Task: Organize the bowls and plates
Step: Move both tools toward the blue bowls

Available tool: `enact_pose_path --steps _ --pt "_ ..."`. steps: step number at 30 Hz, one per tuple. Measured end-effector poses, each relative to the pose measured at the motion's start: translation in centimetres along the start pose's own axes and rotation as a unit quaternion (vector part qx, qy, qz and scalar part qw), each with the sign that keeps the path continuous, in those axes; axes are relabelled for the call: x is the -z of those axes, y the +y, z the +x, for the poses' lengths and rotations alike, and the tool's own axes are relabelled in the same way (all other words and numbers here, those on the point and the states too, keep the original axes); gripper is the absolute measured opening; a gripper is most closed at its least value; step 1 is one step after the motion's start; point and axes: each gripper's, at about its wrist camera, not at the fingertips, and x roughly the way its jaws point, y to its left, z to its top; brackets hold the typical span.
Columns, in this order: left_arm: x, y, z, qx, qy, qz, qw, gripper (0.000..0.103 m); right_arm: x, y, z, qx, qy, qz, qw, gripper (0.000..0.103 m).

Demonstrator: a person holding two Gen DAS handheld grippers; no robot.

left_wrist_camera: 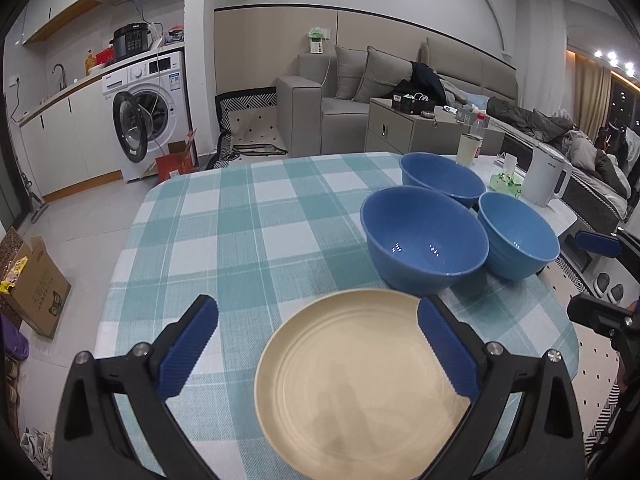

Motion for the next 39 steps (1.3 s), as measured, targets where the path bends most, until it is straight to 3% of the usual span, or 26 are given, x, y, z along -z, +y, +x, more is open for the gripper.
enact_pose_path --steps 20,39 --pt "-5.6 -4.6 2.8 0.024 -0.01 0.029 0.9992 0.101 -3.4 -6.3 -2.8 0.001 -0.047 0.039 0.998 0.102" --pt "-9.7 -5.3 7.4 0.036 0.026 0.025 0.9987 0.101 -5.7 -11.2 1.0 0.004 -0.007 0.078 0.997 0.102"
